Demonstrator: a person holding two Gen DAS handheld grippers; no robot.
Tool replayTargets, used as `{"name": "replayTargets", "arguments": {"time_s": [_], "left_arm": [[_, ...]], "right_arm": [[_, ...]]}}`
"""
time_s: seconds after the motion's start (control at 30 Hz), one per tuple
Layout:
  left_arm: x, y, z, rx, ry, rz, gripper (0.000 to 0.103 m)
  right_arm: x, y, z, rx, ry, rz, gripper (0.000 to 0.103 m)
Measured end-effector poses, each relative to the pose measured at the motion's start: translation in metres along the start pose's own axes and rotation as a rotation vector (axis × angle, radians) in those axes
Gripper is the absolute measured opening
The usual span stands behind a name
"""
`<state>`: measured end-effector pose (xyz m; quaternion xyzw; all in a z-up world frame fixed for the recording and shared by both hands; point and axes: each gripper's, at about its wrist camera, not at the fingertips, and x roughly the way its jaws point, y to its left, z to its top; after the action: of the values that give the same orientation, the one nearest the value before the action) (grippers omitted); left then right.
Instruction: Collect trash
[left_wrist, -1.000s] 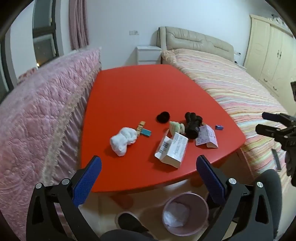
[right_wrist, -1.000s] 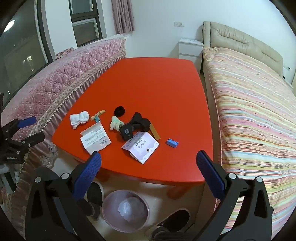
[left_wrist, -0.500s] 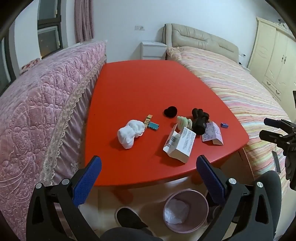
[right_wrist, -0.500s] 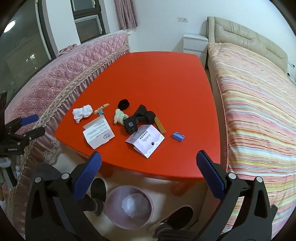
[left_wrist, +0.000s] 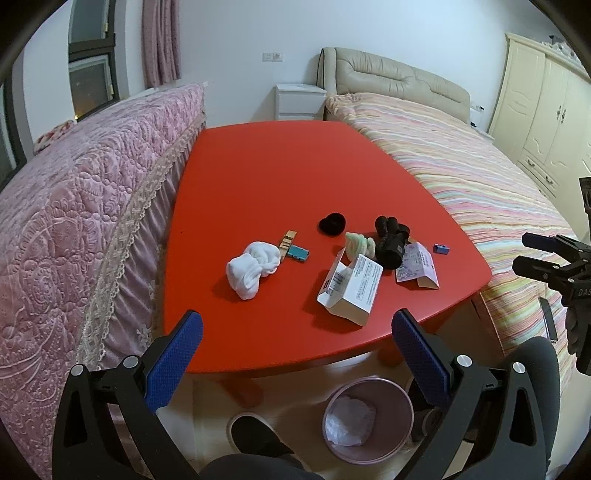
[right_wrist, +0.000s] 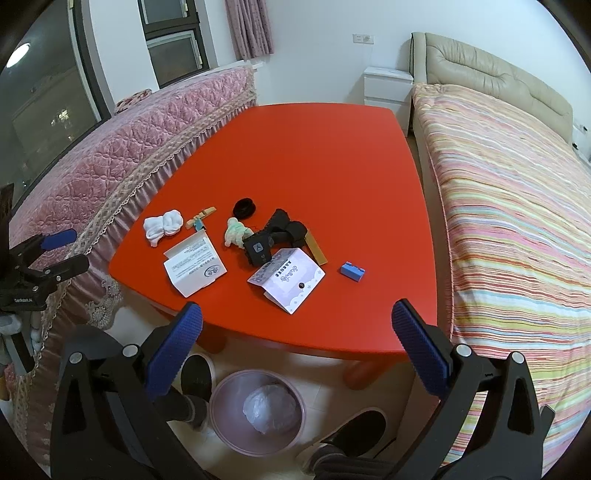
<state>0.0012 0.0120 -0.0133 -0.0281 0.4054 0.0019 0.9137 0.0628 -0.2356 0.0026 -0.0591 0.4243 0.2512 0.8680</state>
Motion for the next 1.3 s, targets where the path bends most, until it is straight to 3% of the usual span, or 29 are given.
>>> {"name": "replayTargets", "arguments": {"time_s": [1.3], "left_arm": [[0.0015,0.0010,-0.0028,0.000,0.016,-0.005,0.097]], "right_arm": [[0.0028,-0.0025,-0.0022,0.007,0.015,0.001,0.100]]}}
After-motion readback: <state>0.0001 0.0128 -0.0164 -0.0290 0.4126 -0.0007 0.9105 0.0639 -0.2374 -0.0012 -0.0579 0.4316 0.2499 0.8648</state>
